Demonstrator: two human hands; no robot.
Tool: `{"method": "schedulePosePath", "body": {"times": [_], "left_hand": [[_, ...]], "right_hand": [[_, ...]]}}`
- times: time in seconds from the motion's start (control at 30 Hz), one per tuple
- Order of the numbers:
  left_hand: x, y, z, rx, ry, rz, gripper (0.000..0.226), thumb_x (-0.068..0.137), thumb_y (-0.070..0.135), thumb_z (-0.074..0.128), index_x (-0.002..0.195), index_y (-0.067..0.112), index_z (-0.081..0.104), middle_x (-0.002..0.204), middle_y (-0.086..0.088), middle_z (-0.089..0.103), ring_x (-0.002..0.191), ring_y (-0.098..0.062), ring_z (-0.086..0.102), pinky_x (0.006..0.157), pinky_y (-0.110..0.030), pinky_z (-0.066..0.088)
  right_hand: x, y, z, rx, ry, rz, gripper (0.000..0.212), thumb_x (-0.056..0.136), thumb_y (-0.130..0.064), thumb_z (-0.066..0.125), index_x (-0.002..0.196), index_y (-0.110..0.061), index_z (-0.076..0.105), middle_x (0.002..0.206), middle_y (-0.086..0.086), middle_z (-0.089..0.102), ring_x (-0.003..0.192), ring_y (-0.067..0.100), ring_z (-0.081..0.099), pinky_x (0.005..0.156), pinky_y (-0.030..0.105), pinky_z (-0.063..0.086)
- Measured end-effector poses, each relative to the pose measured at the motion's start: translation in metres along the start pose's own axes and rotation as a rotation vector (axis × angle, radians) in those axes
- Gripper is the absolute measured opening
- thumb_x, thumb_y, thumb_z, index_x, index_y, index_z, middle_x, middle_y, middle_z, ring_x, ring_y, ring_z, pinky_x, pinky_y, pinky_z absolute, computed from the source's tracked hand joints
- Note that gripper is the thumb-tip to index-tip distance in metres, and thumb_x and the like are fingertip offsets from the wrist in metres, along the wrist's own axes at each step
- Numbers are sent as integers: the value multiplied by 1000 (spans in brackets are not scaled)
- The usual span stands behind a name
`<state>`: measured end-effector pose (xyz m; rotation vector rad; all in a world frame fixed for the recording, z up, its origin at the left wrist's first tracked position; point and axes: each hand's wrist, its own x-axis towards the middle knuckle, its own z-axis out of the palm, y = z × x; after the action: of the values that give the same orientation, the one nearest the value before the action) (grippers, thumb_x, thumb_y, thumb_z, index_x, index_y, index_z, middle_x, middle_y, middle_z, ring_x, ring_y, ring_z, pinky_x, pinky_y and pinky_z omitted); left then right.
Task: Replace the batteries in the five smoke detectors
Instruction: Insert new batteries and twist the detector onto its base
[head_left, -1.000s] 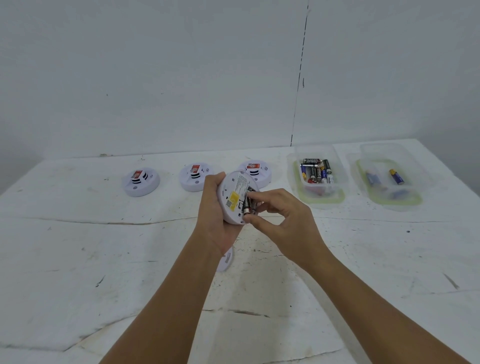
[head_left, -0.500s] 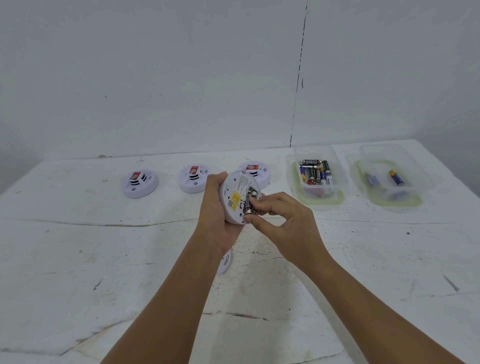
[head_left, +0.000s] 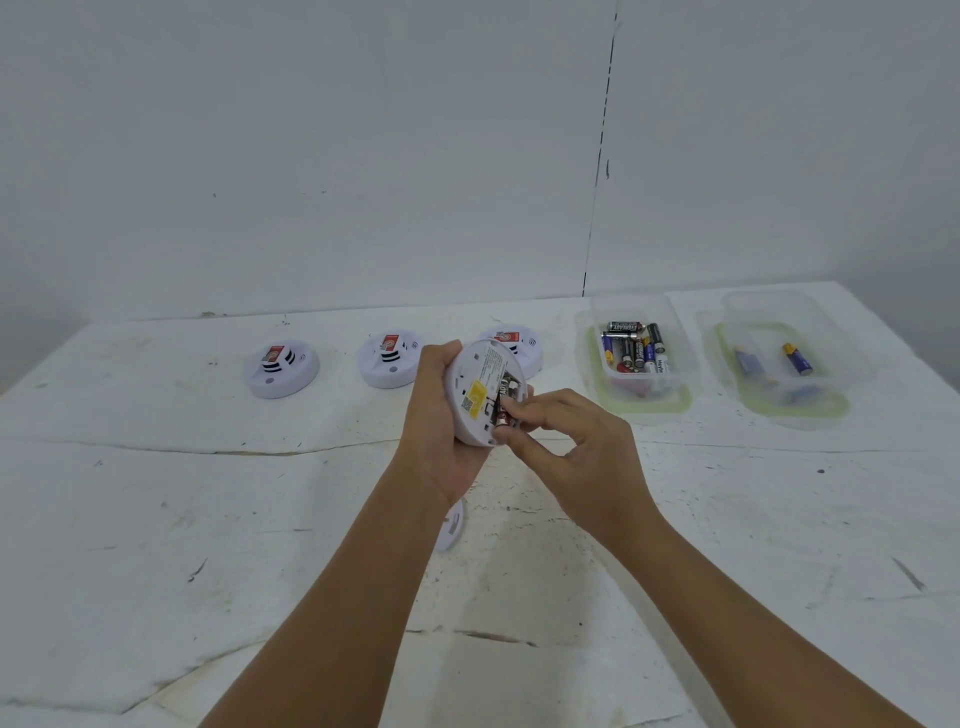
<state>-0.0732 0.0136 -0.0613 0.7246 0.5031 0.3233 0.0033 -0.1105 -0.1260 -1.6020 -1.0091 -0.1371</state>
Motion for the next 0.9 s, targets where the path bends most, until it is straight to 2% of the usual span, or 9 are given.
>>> {"method": "schedulePosePath", "body": {"times": [0.07, 0.2, 0.37, 0.47, 0.53, 0.67, 0.8, 0.9], "left_hand": [[1, 0, 0, -4, 10, -6, 45, 97, 46, 51, 97, 12, 80, 100, -15, 69, 105, -34, 56, 53, -29, 52], [1, 0, -1, -5, 25, -10, 43, 98, 46, 50, 108, 11, 73, 96, -14, 69, 100, -32, 58, 51, -28, 53], [3, -1, -2, 31, 14, 1, 43, 98, 47, 49, 106, 11, 72, 89, -11, 69, 79, -25, 62, 50, -26, 45], [5, -1, -3, 18, 10, 12, 42, 98, 45, 49, 105, 10, 72, 89, -12, 69, 78, -25, 63, 49, -25, 47], [6, -1, -4, 12, 13, 9, 42, 98, 45, 49, 106, 10, 72, 93, -13, 69, 86, -28, 62, 49, -26, 49], [9, -1, -6, 22, 32, 16, 44, 97, 46, 52, 99, 11, 79, 102, -16, 70, 104, -35, 58, 64, -33, 43], [11, -1, -10, 29, 43, 24, 45, 95, 46, 55, 90, 13, 84, 103, -17, 70, 106, -36, 56, 78, -37, 42], [15, -1, -13, 45, 67, 40, 44, 96, 45, 55, 101, 10, 79, 101, -17, 71, 101, -34, 61, 97, -43, 45]], "right_hand": [[0, 0, 1, 20, 1, 23, 26, 85, -22, 87, 110, -16, 82, 100, -10, 76, 92, 8, 72, 83, 19, 55], [1, 0, -1, 25, -24, 36, 28, 85, -25, 87, 112, -17, 81, 100, -10, 76, 91, 10, 72, 82, 20, 56], [4, 1, -2, 28, -36, 63, 24, 85, -25, 87, 106, -15, 81, 98, -10, 76, 92, 12, 72, 82, 23, 56], [3, 1, -1, 45, -26, 91, 22, 85, -25, 87, 104, -16, 82, 97, -11, 76, 92, 12, 72, 81, 24, 56], [3, 1, 0, 36, -24, 80, 22, 85, -25, 87, 104, -16, 82, 97, -11, 76, 92, 12, 72, 81, 23, 56], [2, 0, 0, 24, -20, 57, 25, 85, -26, 86, 107, -15, 81, 99, -10, 76, 90, 12, 72, 81, 20, 56], [3, -1, 0, 14, -21, 37, 22, 88, -20, 84, 109, -15, 81, 99, -9, 76, 89, 12, 73, 80, 22, 56], [4, -2, 4, 53, -15, 97, 19, 88, -19, 83, 107, -15, 82, 98, -9, 77, 91, 10, 73, 81, 21, 57]]}}
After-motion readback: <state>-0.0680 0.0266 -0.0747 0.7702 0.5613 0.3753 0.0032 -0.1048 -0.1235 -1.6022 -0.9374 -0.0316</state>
